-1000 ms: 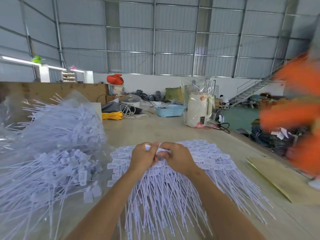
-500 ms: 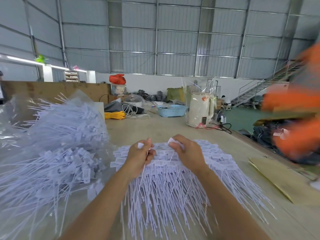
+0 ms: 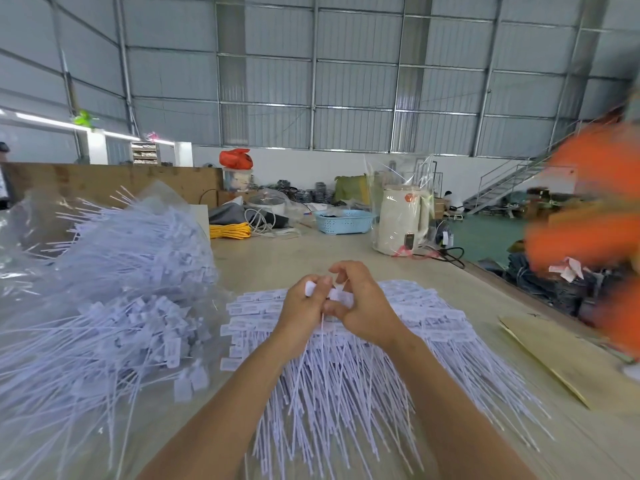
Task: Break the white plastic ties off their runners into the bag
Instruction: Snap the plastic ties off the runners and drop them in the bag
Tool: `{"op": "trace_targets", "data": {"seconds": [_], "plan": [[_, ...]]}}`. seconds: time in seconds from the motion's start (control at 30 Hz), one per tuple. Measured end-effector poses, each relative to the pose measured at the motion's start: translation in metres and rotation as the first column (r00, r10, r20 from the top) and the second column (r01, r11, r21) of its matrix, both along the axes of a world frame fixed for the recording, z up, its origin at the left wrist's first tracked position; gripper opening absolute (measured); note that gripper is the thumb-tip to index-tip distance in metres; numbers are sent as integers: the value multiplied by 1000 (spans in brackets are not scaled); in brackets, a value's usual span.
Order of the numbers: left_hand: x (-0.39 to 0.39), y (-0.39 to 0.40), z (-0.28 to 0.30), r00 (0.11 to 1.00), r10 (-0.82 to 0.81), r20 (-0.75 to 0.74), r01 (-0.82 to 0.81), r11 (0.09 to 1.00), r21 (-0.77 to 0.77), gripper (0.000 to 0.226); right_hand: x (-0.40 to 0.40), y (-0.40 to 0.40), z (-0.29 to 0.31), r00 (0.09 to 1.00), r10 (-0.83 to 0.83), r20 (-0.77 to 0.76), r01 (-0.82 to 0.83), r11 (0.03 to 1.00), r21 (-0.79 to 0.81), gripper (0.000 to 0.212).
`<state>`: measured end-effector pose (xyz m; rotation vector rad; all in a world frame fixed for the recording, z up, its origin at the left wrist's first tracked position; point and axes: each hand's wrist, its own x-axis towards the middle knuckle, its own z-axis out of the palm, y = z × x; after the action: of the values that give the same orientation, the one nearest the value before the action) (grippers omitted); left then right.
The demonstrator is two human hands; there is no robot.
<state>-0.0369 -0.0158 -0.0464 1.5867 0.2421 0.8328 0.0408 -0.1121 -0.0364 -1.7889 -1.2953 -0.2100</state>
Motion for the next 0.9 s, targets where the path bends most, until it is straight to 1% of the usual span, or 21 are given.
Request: {"op": "trace_targets", "data": {"seconds": [0.03, 0.07, 0.13, 0.17, 0.23, 0.3, 0.43, 0.57, 0.63, 0.7, 0.77, 0.83, 0.87, 0.9], "plan": [[0, 1, 1, 1000, 2, 20, -1, 999, -43, 22, 2, -1, -1, 999, -29, 14, 29, 1000, -8, 49], [-1, 2, 3, 1000, 10, 29, -8, 997, -75, 24, 4, -2, -2, 998, -61, 26, 61, 998, -34, 44], [-2, 4, 3, 999, 30, 26, -27, 995, -99, 28, 7, -3, -3, 993, -105, 44, 110, 988, -112, 23], [-3, 6, 2, 999, 34, 20, -32, 994, -108, 31, 7, -3, -4, 994, -105, 36, 109, 985, -134, 19], [-5, 8, 1, 1000, 23, -10, -24, 990, -139, 36, 6, -1, -6, 997, -73, 5, 73, 988, -134, 18], [-7, 11, -2, 999, -18, -46, 10, 987, -162, 39, 5, 0, -6, 998, -64, 17, 66, 989, -130, 18], [-8, 13, -7, 997, -34, -69, 27, 995, -98, 34, 7, 1, -10, 993, -92, 70, 102, 983, -151, 13], [-5, 13, -8, 994, 23, -110, -23, 1000, 5, 36, 7, 4, -13, 976, -136, 173, 164, 974, -158, 19], [-4, 14, -7, 987, 68, -144, -64, 998, 28, 38, 7, 5, -14, 970, -143, 195, 173, 973, -150, 20], [-3, 14, -4, 978, 90, -187, -88, 996, 19, 39, 7, 5, -14, 956, -166, 242, 202, 970, -134, 18], [-3, 13, 1, 959, 93, -268, -91, 996, 20, 41, 7, 5, -15, 915, -203, 349, 260, 958, -124, 12], [-5, 9, 9, 922, 96, -375, -91, 995, 31, 43, 7, 5, -14, 863, -227, 451, 315, 940, -130, 12], [-8, 8, 14, 908, 67, -414, -74, 997, -1, 42, 7, 5, -14, 858, -228, 460, 317, 940, -127, 11], [-12, 9, 21, 898, -16, -440, -25, 996, -87, 42, 8, 6, -14, 865, -232, 444, 312, 943, -116, 9]]}}
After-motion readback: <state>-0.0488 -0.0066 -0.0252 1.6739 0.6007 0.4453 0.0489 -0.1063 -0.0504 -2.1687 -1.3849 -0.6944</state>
